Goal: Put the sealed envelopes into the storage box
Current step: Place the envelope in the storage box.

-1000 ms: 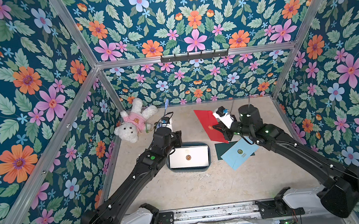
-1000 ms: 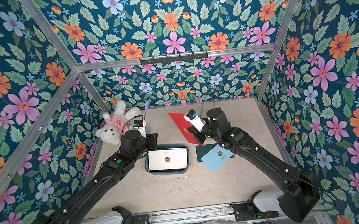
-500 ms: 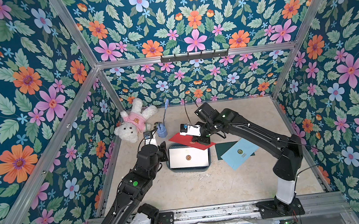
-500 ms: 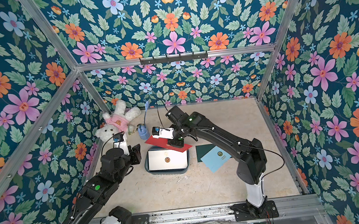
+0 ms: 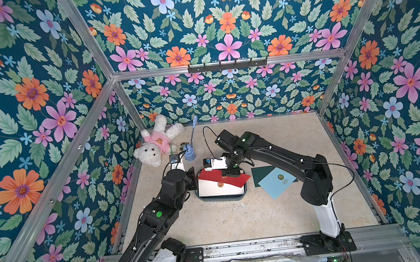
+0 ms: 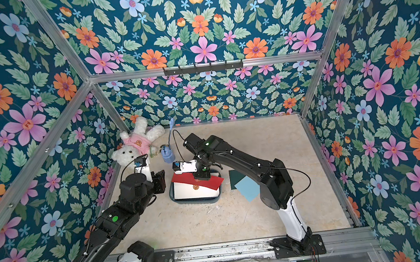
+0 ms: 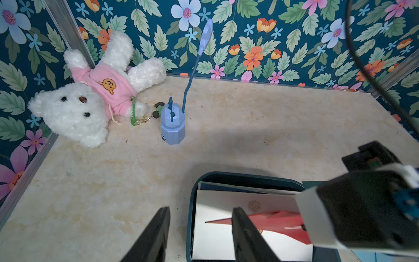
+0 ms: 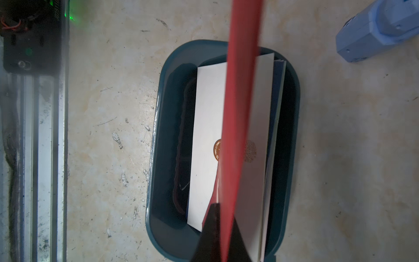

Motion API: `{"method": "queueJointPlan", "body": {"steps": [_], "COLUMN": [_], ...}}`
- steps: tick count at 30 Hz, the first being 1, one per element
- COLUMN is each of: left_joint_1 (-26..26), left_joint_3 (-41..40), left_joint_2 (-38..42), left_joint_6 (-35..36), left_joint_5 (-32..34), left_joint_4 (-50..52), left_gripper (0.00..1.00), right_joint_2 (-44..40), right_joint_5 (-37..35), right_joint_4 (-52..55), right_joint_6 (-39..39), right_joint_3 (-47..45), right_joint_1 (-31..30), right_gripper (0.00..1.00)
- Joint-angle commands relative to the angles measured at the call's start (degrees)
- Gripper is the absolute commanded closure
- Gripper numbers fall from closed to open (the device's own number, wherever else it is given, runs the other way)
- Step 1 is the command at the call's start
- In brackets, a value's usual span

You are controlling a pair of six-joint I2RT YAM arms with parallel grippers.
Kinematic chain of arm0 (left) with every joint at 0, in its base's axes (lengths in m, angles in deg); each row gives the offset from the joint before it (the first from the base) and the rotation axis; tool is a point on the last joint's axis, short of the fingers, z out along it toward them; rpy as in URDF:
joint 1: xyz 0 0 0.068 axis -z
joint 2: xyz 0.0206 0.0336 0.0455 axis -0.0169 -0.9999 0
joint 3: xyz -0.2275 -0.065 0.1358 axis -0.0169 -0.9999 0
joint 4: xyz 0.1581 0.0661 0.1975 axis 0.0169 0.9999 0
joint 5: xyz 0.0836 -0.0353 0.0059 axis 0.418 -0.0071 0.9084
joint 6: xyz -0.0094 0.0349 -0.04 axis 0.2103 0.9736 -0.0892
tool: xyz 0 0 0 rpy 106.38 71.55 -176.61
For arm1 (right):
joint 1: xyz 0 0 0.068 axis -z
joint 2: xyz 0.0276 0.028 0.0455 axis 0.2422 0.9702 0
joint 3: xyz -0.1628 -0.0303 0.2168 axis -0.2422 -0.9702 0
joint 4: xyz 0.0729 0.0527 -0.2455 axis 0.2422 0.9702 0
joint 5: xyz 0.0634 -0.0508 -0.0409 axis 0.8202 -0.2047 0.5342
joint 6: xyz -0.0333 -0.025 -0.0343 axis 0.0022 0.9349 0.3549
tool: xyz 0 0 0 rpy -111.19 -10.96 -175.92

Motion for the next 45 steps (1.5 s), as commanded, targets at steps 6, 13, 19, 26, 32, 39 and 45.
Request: {"method": "queueJointPlan", "body": {"steps": [6,13,19,26,32,39,45], "left_joint_1": [0.00,-0.04,-0.04,0.00,0.00,0.00,0.00], "left_joint_3": [-0.14,-0.40,-0.24,-0.20,-0.21,0.08,-0.12], "left_joint_2": [-0.45,-0.45,-0.87,-1.24,-1.33,-2.28,-2.43], "left_joint_6": [-0.60,-0.79,-0.72,-0.77,-0.68,-0.55,-0.55], "left_joint_5": [-0.27,-0.54,-0.77,-1.04,-1.06,-1.51,-1.68], "left_joint_4": [-0.31,-0.31,-0.48,-0.49,-0.47,-0.75,-0.66], "left_gripper": [0.49,0.49,0.49,0.49,0.49,0.49,0.49], "right_joint_2": [2.99,3.24,3.09,2.97,1.79,2.46,3.96], "right_joint_5": [-4.55,-3.62,-1.02,-1.16,-2.70,-6.26,-6.26], "right_joint_4": [0.71,-0.03,-0.39,0.33,2.03,2.08,0.47], "right_joint_6": [-0.44,-2.10,-2.16,-1.65,-1.61,-0.69,-1.45], "right_joint_3": [-0.31,-1.74,-3.63,-2.23,-0.92,-3.74,-3.39], "right_joint_1": [-1.93,-2.64,-2.68,-2.64,-2.81,-3.69,-4.31], "right_gripper": [0.95,0.72,0.79,1.00,1.00,1.00,1.00]}}
